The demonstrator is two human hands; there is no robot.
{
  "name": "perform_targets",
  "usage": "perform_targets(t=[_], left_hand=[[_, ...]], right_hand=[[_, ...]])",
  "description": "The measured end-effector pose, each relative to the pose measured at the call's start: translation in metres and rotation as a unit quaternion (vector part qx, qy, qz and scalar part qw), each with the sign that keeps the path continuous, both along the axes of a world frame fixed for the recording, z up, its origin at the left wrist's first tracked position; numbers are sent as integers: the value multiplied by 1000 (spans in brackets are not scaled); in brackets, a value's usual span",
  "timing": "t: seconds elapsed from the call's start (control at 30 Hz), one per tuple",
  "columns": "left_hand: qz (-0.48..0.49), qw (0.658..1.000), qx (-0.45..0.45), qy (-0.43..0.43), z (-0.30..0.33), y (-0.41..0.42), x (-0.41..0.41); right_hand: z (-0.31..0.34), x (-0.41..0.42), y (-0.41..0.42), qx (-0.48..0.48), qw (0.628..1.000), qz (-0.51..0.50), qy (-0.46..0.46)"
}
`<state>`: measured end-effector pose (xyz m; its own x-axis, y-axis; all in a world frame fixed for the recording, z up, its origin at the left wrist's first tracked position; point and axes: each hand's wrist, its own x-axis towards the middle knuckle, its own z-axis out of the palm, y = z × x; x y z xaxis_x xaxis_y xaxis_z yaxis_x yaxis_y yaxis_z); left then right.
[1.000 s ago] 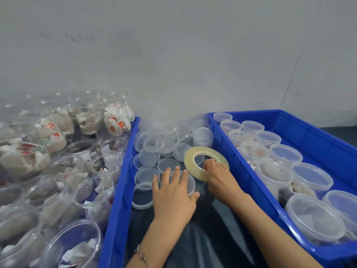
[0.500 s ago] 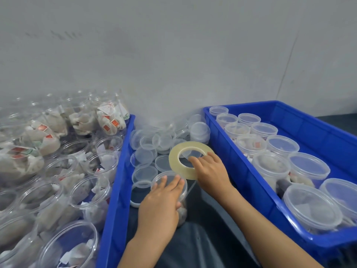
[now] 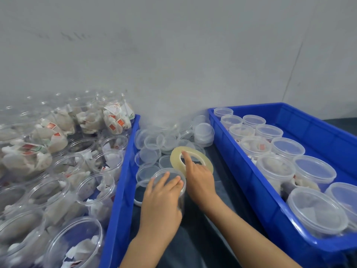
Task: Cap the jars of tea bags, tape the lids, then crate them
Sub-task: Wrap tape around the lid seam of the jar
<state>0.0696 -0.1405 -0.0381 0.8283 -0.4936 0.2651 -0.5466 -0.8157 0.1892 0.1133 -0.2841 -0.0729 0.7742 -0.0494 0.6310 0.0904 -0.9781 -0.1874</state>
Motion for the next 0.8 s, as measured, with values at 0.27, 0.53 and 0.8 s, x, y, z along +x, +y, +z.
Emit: perform_targets(t=[0.27, 0.53, 0.8], left_hand=[[165, 983, 60, 57, 12, -36, 21], [110, 992, 61, -23, -13, -25, 30], [65, 996, 61, -20, -16, -14, 39]], right_hand=[[-9, 1, -6, -16, 991, 17, 129], [14, -16, -25, -114, 991, 65, -4], [-3, -49, -61, -119, 987, 92, 56]])
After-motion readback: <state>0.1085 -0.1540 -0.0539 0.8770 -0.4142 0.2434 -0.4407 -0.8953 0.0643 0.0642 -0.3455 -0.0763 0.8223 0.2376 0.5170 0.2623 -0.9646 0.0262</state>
